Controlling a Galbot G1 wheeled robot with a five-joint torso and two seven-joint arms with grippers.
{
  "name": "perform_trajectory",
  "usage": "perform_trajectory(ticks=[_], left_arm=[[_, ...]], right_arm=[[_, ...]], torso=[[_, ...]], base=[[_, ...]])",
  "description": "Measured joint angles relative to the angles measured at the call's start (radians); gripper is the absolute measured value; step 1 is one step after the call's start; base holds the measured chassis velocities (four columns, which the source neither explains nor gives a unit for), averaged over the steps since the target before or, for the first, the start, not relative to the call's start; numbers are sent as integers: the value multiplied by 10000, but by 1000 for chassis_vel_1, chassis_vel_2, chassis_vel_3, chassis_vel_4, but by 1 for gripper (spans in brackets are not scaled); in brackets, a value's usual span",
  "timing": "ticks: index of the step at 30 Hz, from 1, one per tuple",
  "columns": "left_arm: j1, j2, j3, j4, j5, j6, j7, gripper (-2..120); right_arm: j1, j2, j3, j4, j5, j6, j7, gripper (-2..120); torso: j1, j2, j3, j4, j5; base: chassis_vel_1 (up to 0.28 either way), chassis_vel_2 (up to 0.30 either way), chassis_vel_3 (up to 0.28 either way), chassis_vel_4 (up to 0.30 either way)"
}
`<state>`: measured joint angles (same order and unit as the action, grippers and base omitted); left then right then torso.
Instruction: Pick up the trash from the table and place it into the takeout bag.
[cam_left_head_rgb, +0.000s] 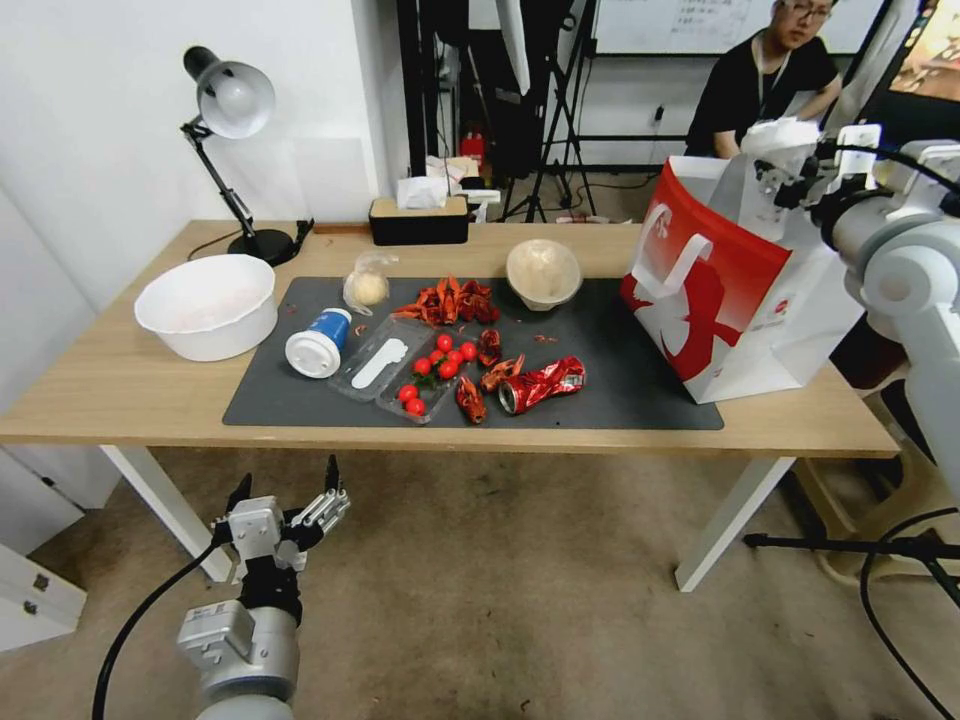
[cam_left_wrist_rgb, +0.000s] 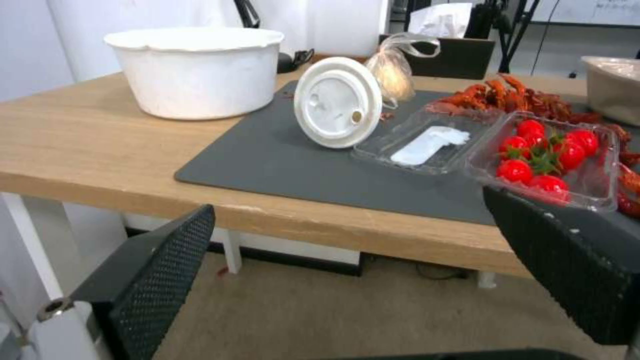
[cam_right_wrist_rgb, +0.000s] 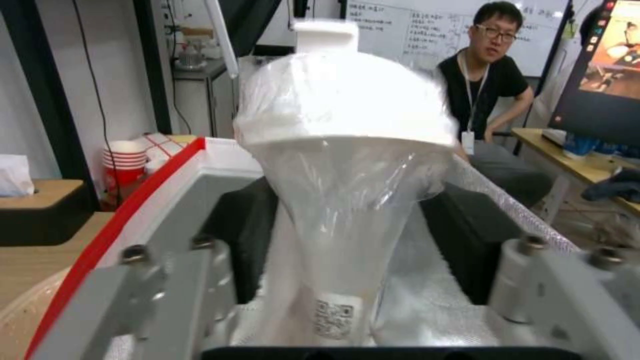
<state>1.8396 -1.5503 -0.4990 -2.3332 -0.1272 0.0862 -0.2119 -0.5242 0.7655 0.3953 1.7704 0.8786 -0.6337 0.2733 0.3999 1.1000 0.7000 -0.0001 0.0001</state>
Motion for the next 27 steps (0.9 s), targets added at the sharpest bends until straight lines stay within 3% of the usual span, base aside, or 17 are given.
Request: perform_trajectory(ticks=[12, 27], left_arm=[[-19, -96, 35, 7, 30, -7, -23, 100], [-25, -80, 52, 5, 25, 1, -30, 100]], right_arm=[[-201, 35, -45, 73, 12, -298, 172, 99], [-287, 28, -45, 217, 27, -360, 189, 100]], torso=[[1, -1, 0, 0, -1], [1, 0, 0, 0, -2]], base=[[0, 0, 0, 0], [0, 0, 0, 0]])
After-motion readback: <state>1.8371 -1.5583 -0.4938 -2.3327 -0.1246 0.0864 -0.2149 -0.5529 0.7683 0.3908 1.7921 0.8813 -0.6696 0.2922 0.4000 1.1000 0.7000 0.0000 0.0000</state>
